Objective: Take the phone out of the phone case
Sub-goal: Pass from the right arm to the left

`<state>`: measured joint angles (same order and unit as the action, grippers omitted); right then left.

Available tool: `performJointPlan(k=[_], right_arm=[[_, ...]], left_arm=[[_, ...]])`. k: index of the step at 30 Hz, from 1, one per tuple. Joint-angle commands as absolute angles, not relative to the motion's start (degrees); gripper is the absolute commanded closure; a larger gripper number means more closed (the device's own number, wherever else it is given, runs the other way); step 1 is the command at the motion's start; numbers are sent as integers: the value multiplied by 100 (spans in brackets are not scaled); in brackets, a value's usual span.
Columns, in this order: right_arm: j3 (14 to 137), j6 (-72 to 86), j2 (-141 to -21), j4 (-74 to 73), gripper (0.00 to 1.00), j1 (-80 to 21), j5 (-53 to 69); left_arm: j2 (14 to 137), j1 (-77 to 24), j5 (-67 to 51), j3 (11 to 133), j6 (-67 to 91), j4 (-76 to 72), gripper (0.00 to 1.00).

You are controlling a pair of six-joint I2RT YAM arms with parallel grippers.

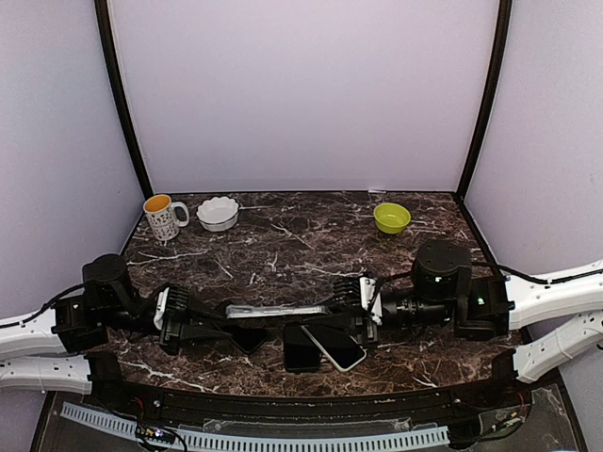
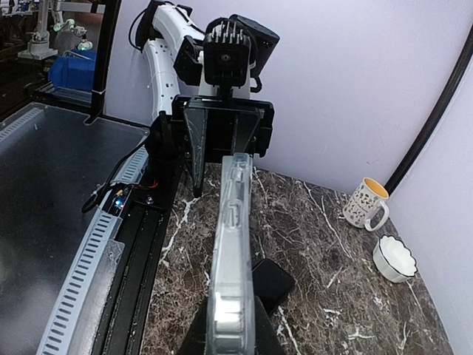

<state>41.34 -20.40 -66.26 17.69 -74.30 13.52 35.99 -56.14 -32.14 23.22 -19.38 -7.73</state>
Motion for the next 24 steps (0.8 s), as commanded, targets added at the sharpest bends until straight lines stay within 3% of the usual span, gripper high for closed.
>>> performJointPlan(k=[1, 18, 24], right_arm=[[4447, -1958, -6699, 2504, 100, -7471, 1608], [4614, -1853, -6958, 2213, 100, -7483, 2223], [4667, -1916, -7082, 2272, 100, -7497, 2098]], left_arm=[[3663, -5636, -3385, 2245, -1881, -1329, 74], [3832, -5635, -3033, 2305, -1905, -1687, 68], [3880, -5638, -3077, 2324, -1917, -1778, 71]])
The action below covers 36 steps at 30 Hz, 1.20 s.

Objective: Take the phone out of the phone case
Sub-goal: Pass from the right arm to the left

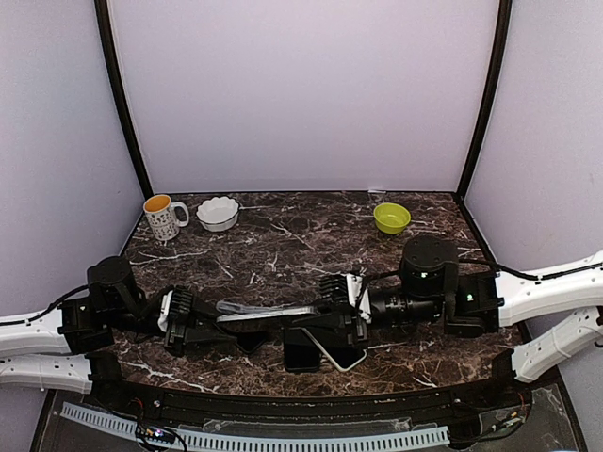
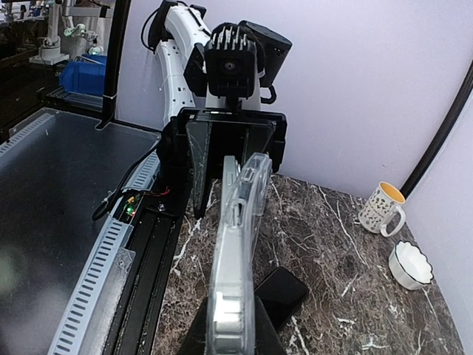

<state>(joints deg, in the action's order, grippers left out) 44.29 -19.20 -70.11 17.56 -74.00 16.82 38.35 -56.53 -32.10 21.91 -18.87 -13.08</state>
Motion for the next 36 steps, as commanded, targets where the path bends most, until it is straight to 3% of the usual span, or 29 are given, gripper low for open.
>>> performJointPlan(k=[1, 14, 18, 20, 25, 27, 29, 36], right_arm=[[4667, -1920, -7110, 2286, 100, -7497, 2073], [4446, -1857, -7151, 2704, 100, -7532, 1694], [4306, -1782, -7064, 2774, 100, -7524, 1517], [4194, -1619, -6948, 2829, 87, -7530, 1148], [3982, -1118, -6488, 2347, 24, -7532, 49], [3949, -854, -6263, 1966, 7, -7522, -405], [3925, -557, -6025, 1548, 2, -7513, -645], [4008, 219, -5359, 190, 1, -7500, -407]], left_arm=[[3895, -5640, -3085, 2322, -1910, -1807, 71], [4398, -5637, -3029, 2453, -2034, -2368, 84], [4469, -5639, -2930, 2438, -2184, -2498, 98], [4473, -5634, -2857, 2424, -2373, -2507, 100], [4624, -5638, -2650, 2548, -3085, -2145, 100], [4760, -5639, -2555, 2643, -3340, -1912, 100], [4921, -5634, -2439, 2721, -3552, -1768, 100], [5607, -5634, -2242, 2909, -4047, -1737, 100]])
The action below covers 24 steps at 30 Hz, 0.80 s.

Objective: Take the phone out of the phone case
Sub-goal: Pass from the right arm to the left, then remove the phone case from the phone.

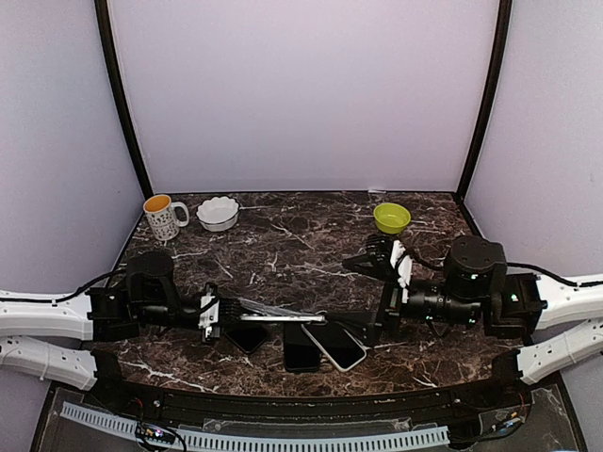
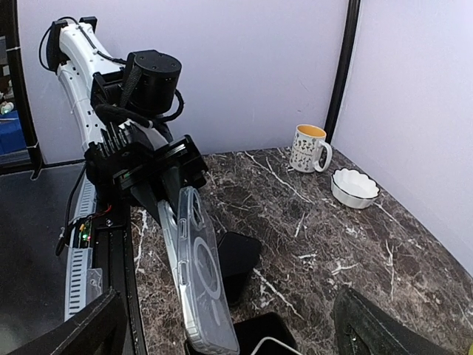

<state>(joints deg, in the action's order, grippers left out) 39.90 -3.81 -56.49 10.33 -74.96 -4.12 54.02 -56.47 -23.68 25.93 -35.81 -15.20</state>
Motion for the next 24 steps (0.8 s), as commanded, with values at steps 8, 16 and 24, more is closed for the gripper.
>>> performJointPlan(k=[8, 16, 24], right_arm=[[5056, 646, -5840, -1044, 5, -7506, -843], [6163, 607, -7108, -1983, 10, -7506, -710], [6480, 387, -7622, -2057, 20, -7505, -820]], left_arm=[[6368, -5634, -2384, 3375, -4345, -1585, 100], [7029, -5635, -2760, 3955, -4258, -1347, 100], [7226, -5634, -2930, 4226, -4189, -1195, 100]])
